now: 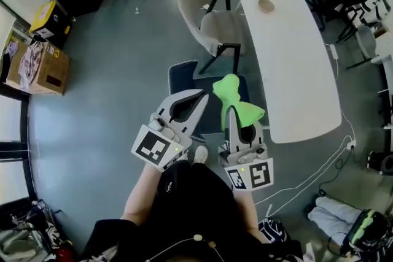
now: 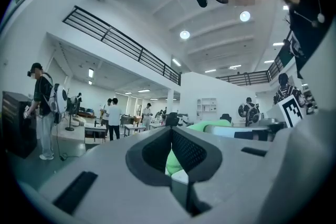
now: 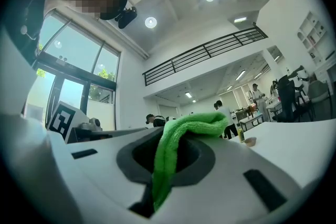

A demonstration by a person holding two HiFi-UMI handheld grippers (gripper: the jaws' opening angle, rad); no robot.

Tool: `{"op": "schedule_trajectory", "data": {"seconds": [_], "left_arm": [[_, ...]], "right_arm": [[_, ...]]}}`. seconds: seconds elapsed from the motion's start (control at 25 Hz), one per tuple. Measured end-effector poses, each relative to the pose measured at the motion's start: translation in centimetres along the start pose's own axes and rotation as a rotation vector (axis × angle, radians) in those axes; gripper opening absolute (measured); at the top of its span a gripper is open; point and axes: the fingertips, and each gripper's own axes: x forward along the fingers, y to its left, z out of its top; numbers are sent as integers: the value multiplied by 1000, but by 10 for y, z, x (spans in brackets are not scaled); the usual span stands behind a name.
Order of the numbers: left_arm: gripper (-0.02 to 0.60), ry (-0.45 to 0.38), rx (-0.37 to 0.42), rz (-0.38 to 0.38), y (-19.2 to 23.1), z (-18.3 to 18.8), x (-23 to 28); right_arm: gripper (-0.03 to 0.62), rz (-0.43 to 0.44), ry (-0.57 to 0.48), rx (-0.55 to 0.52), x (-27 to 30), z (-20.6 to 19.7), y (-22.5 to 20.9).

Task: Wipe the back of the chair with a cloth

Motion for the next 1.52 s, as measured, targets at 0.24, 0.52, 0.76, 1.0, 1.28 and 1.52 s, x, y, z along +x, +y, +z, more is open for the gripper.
{"op": "schedule_trajectory", "data": {"seconds": [0.24, 0.52, 0.76, 1.0, 1.28, 1.52], "left_arm": [[6, -35, 18, 33, -4, 23, 5], [6, -80, 63, 34, -1, 48, -4], [6, -52, 62, 37, -3, 46, -7], [6, -23, 50, 11, -12, 47, -6], [6, -15, 50, 14, -11, 47, -7], [6, 1, 50, -5, -9, 48, -10]], "right_arm": [[18, -32, -26, -46, -5, 27, -5], [18, -73, -57, -95, 5, 49, -2], [17, -65, -35, -185, 6, 52, 9], [17, -85, -22, -166, 6, 52, 9], [18, -94, -16, -164, 5, 53, 7], [18, -91, -18, -160, 6, 53, 11]]}}
